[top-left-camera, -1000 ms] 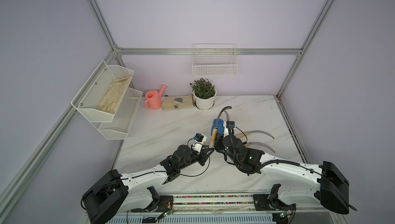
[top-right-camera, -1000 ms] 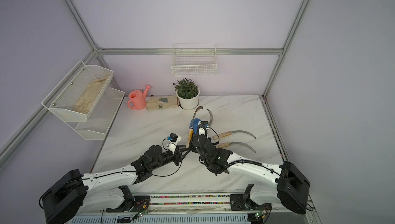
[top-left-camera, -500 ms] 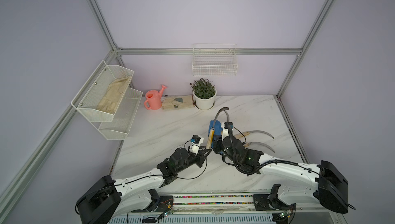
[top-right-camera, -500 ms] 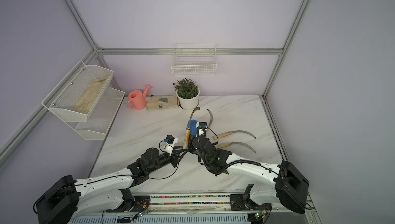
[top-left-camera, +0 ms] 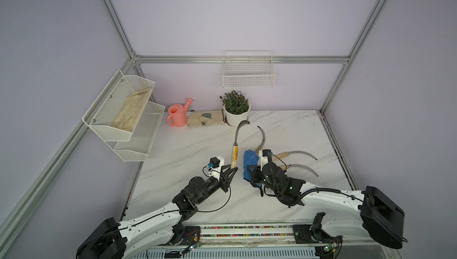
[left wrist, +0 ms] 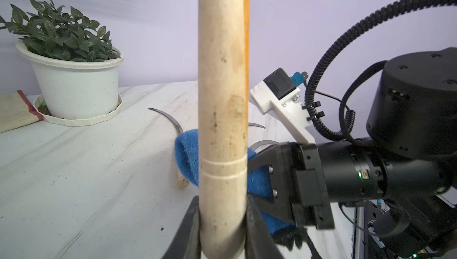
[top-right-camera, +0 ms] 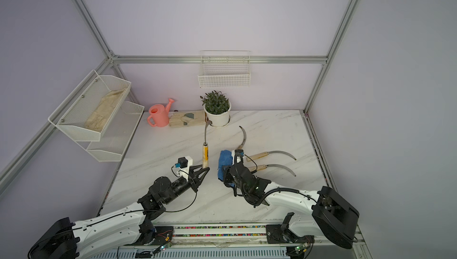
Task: Wipe small sickles with rags
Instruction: Adjust the small sickle, then wipe the small sickle.
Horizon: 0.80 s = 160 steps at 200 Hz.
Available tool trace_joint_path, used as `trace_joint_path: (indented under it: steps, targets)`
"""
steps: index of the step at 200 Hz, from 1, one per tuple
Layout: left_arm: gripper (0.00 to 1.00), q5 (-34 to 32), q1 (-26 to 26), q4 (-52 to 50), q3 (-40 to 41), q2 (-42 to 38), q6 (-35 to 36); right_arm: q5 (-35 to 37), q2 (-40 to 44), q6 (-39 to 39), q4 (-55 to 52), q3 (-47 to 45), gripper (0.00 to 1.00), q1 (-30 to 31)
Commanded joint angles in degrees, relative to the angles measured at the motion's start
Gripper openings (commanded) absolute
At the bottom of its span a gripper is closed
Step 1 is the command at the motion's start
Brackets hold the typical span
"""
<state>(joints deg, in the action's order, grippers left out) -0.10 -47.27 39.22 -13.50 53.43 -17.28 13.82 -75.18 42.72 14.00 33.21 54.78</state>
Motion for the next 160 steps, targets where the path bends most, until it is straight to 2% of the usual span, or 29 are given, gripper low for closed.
trace_joint_path:
  steps: [1, 22, 39, 72, 105, 160]
  targets:
    - [0.0, 1.83, 0.26, 9.84, 1.09, 3.91, 2.67, -7.71, -3.73, -1.07, 10.91, 1.45, 0.0, 1.82]
    - [0.0, 4.74, 0.3, 9.43, -1.01, 7.61, 2.9, -12.95, -8.03, -1.9, 15.84, 2.9, 0.0, 1.9]
    - [0.0, 4.97, 0.28, 10.79, -1.26, 9.22, 3.12, -14.56, -8.93, -2.86, 18.32, 2.97, 0.0, 1.97]
    - [0.0, 4.05, 0.29, 9.83, -0.47, 7.28, 3.22, -13.56, -4.09, -5.01, 22.89, -1.99, 0.0, 1.99]
    - [0.0, 3.88, 0.25, 9.99, 0.1, 6.51, 3.57, -16.15, 1.69, -4.56, 26.2, -6.31, 0.0, 1.99]
    - [0.0, 2.85, 0.25, 10.1, 1.04, 5.46, 3.72, -21.82, 0.56, -2.41, 30.65, -7.71, 0.0, 2.79]
